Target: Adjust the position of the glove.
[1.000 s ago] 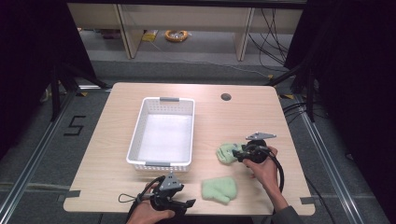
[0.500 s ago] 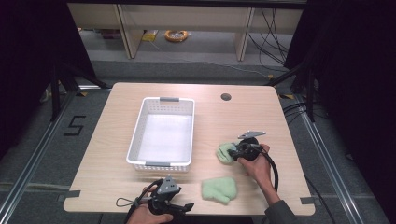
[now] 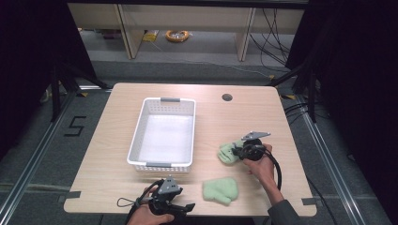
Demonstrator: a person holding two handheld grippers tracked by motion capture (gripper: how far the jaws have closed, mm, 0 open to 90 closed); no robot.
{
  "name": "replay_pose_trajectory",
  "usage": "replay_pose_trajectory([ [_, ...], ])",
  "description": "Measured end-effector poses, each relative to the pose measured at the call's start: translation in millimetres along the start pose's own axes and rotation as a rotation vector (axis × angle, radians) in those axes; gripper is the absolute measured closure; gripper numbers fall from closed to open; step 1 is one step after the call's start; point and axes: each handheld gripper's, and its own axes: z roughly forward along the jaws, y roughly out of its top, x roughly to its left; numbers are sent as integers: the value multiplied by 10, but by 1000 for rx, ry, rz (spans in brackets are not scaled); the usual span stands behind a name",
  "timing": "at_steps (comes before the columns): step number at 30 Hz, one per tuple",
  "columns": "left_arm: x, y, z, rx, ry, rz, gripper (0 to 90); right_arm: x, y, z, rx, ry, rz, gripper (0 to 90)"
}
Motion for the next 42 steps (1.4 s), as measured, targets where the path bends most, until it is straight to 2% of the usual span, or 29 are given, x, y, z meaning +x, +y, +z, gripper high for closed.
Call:
replay_pose_trajectory([
  [1, 10, -2, 1, -20, 2, -22, 279, 40, 39, -75, -38, 21, -18, 846],
  [3, 27, 0, -5, -20, 4, -15, 278, 69, 58, -121, -45, 36, -32, 845],
  [5, 41, 2, -11, -28, 11, -34, 278, 175, 91, -287, -76, 82, -67, 846],
  [6, 47, 3, -7, -36, 13, -25, 279, 227, 90, -349, -84, 97, -63, 845],
  [8, 45, 4, -10, -35, 15, -27, 278, 252, 92, -405, -92, 115, -81, 845],
  [10, 46, 4, -11, -37, 14, -30, 277, 317, 79, -505, -106, 159, -105, 845],
  [11, 44, 2, -10, -42, 12, -36, 276, 406, 40, -581, -102, 212, -102, 844],
  [12, 54, 3, -20, -32, 13, -25, 276, 406, 40, -581, -102, 212, -102, 844],
  [13, 60, 1, -25, -22, 22, -34, 276, 420, 26, -599, -102, 237, -135, 844],
  [14, 60, 6, -24, -38, 19, -34, 274, 514, -27, -632, -84, 262, -143, 844],
  [16, 63, 8, -24, -40, 23, -32, 273, 557, -55, -643, -81, 274, -150, 843],
  [17, 62, 12, -30, -43, 20, -32, 273, 587, -80, -646, -77, 286, -168, 843],
  [18, 56, 19, -27, -55, 19, -38, 273, 668, -135, -663, -67, 310, -179, 842],
  [20, 59, 23, -32, -54, 19, -32, 273, 706, -162, -673, -63, 317, -184, 843],
  [21, 54, 39, -40, -62, 11, -39, 273, 763, -202, -680, -56, 333, -217, 842],
  [25, 36, 74, -62, -71, -1, -40, 278, 827, -248, -694, -51, 348, -227, 840],
  [27, -11, 131, -70, -96, -37, -21, 295, 864, -273, -694, -45, 358, -235, 840],
  [28, -41, 154, -72, -96, -54, -39, 304, 880, -282, -696, -41, 359, -230, 840],
  [30, -54, 182, -73, -100, -71, -23, 315, 880, -281, -696, -38, 361, -236, 840],
  [31, -75, 202, -56, -118, -77, -23, 333, 891, -281, -687, -40, 368, -243, 839],
  [32, -114, 249, -45, -111, -100, -32, 349, 894, -276, -682, -43, 373, -249, 839],
  [34, -144, 286, -15, -101, -116, -24, 376, 901, -271, -676, -44, 372, -255, 839],
  [36, -165, 302, 1, -101, -115, -27, 383, 909, -270, -681, -45, 373, -250, 839],
  [37, -174, 319, 25, -110, -131, -12, 397, 909, -266, -678, -45, 376, -257, 839],
  [41, -210, 390, 85, -100, -164, 0, 434, 938, -263, -683, -56, 385, -254, 839],
  [42, -214, 412, 124, -102, -158, 12, 472, 946, -253, -687, -59, 413, -257, 839],
])
